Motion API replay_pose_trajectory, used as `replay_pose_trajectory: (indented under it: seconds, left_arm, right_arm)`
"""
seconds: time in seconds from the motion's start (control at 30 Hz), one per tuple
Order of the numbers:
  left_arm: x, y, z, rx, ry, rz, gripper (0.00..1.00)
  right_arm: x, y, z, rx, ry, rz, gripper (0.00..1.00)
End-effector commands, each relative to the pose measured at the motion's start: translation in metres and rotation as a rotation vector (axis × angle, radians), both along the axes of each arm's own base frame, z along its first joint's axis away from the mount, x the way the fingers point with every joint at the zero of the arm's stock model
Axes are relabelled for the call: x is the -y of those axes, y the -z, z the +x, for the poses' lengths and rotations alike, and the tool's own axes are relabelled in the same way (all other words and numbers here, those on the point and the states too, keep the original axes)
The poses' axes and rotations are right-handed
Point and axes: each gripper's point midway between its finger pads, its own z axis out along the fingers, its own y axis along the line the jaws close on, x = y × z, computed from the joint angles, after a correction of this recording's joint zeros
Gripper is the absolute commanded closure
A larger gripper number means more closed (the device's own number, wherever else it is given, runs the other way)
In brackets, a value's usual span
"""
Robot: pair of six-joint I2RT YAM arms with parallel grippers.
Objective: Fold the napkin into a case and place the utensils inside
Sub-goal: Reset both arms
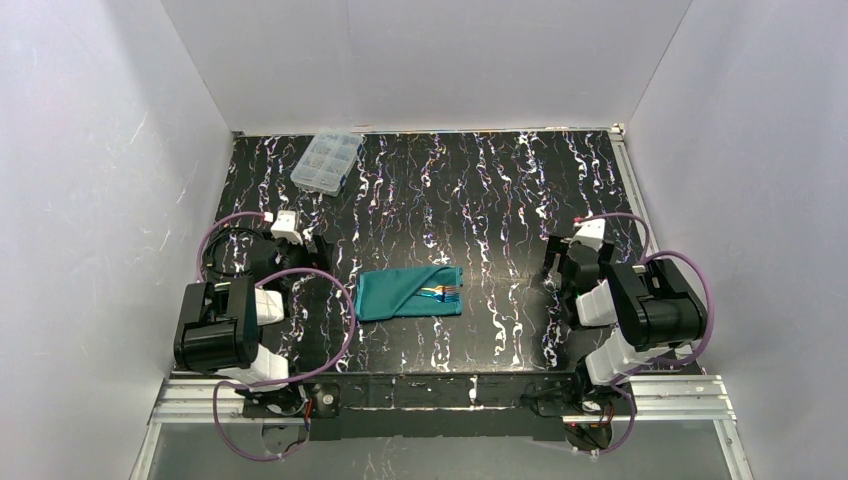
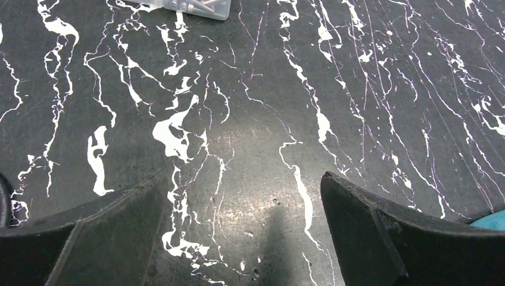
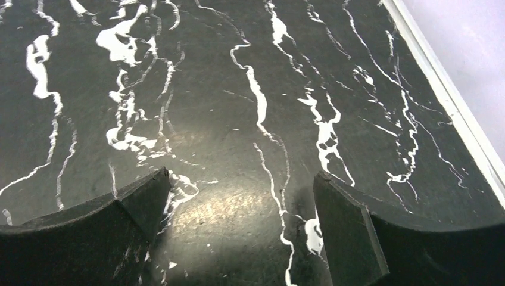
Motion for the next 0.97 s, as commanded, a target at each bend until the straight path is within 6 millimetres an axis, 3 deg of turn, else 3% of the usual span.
replay_pose_trajectory:
  seconds: [0.0, 0.03, 0.07, 0.13, 0.93]
  left_arm:
    - [-0.001, -0.010, 0.005, 0.047, 0.000, 0.025, 0.01]
    - [-0.001, -0.010, 0.005, 0.046, -0.001, 0.025, 0.01]
    - [-0.001, -0.010, 0.005, 0.046, -0.001, 0.025, 0.01]
    - [-0.001, -0.010, 0.005, 0.046, 0.000, 0.024, 0.01]
    - [0.002, -0.007, 0.006, 0.032, -0.007, 0.081, 0.01]
  right_arm:
    - [-0.017, -0.032, 0.016, 0.144, -0.103, -0.037, 0.01]
    - [-0.004, -0.031, 0.020, 0.130, -0.014, -0.033, 0.01]
    - [0.000, -0.023, 0.022, 0.077, 0.021, -0.009, 0.01]
    - [0.002, -0.025, 0.021, 0.099, 0.012, 0.000, 0.01]
    - [0.001, -0.026, 0.019, 0.106, 0.004, -0.003, 0.01]
